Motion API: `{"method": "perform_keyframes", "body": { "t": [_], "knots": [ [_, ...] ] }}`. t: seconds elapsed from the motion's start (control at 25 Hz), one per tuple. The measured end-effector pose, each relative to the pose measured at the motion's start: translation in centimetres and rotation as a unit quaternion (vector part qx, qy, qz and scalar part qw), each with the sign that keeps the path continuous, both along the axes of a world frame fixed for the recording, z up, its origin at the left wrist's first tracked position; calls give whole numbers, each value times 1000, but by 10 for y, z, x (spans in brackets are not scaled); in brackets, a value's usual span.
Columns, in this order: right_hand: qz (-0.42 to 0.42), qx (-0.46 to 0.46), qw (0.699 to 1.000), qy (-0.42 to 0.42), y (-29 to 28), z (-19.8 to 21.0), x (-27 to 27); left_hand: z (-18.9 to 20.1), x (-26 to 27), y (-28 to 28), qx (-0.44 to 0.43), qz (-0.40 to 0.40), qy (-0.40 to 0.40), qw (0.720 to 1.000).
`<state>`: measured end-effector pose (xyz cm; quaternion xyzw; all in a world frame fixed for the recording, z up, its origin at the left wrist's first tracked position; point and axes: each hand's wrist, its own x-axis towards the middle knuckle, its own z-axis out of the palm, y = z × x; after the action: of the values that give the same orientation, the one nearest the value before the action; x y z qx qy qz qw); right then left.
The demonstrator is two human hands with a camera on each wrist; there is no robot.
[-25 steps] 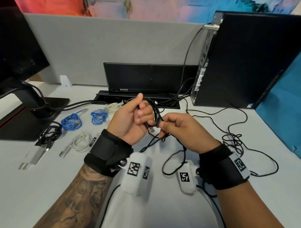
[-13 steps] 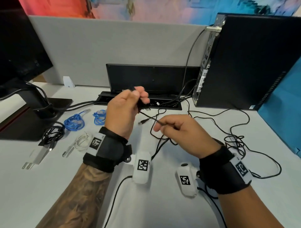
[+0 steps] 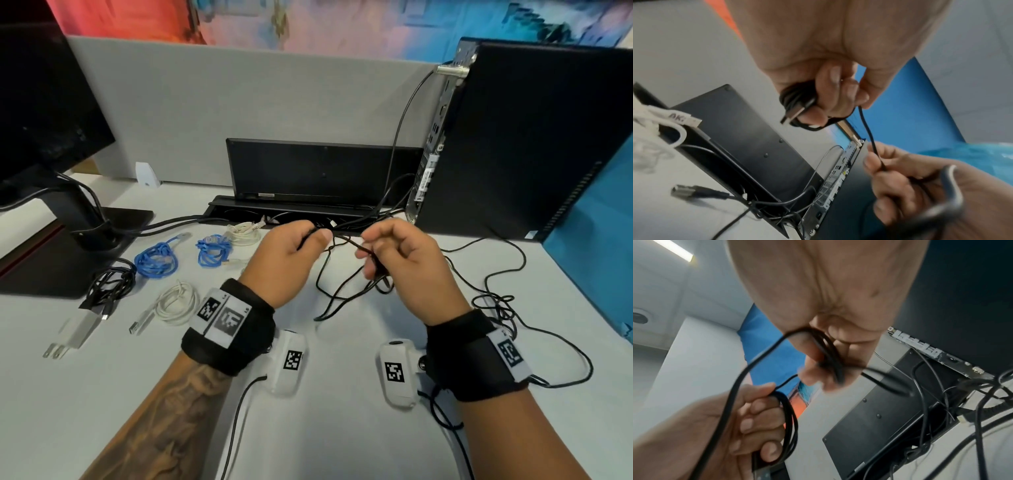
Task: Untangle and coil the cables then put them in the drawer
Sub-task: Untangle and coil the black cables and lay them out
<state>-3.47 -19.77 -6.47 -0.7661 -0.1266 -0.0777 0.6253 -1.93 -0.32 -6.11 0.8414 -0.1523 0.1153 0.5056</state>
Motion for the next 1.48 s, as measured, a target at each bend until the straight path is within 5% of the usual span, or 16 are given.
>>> {"method": "perform_keyframes", "body": {
  "t": [0.08,0.16,0.32,0.44,0.56,0.72,0.88,1.04,1.28,1.48],
  "knots": [
    [-35,6,999,26,-7,0,2,3,3,2,-136,37,47,989],
    [-23,3,999,33,-11,1,3,6,9,9,-307,19,114,945],
    [13,-64,998,15,-6,0,2,3,15,21,-591,-128,252,755],
    [27,61,997,50,-4,-2,5,1,18,29,-656,-166,268,686],
    [14,150,986,77,-10,-8,9,0,20,31,-664,-161,268,679],
    [52,126,988,66,-15,-15,11,1,18,26,-655,-161,248,695],
    [117,106,986,49,-18,-18,12,4,21,41,-695,-149,209,672],
    [35,115,989,89,-20,-13,11,5,25,52,-723,-117,188,654],
    [-46,91,991,85,-16,-19,14,2,24,44,-704,-139,214,663],
    [-186,136,966,115,-45,-21,23,15,25,79,-807,-49,101,580]
  ]
}}
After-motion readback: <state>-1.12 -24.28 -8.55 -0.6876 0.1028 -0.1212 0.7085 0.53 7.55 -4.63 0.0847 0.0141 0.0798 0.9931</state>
